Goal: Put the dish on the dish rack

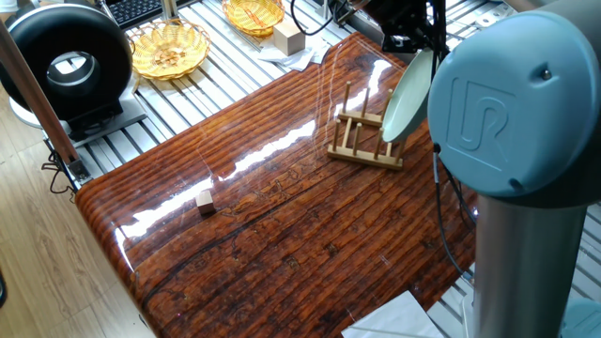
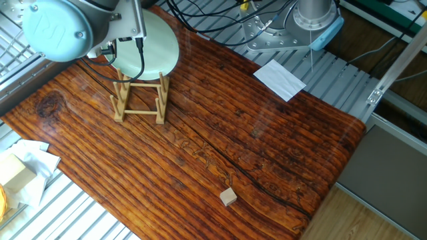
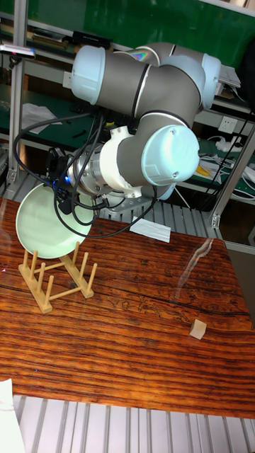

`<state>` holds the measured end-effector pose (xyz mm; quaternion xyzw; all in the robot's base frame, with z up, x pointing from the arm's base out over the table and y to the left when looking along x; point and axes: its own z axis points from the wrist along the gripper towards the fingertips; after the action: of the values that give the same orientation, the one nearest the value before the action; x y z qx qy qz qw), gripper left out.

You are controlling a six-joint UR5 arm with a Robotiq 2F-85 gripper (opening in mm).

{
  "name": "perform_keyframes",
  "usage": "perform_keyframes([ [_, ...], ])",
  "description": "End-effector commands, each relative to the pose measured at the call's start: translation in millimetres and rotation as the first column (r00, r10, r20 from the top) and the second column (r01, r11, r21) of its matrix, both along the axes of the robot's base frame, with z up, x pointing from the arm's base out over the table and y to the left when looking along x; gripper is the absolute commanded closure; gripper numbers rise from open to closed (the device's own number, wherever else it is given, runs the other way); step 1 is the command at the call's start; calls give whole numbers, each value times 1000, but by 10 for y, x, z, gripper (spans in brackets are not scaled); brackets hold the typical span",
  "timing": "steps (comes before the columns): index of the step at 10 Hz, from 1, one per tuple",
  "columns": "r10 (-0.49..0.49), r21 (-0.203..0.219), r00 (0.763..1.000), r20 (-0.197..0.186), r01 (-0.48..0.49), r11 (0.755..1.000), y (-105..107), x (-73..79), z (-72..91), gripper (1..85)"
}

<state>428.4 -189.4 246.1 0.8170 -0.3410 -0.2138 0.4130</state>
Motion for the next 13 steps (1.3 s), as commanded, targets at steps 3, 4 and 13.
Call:
perform_keyframes([
  [3,-12,-1,1000,19,13,1000,28,24,-24,777],
  [4,-8,-6,1000,25,8,1000,25,67,-8,773],
  [13,-11,-8,999,36,12,1000,64,101,-21,740],
])
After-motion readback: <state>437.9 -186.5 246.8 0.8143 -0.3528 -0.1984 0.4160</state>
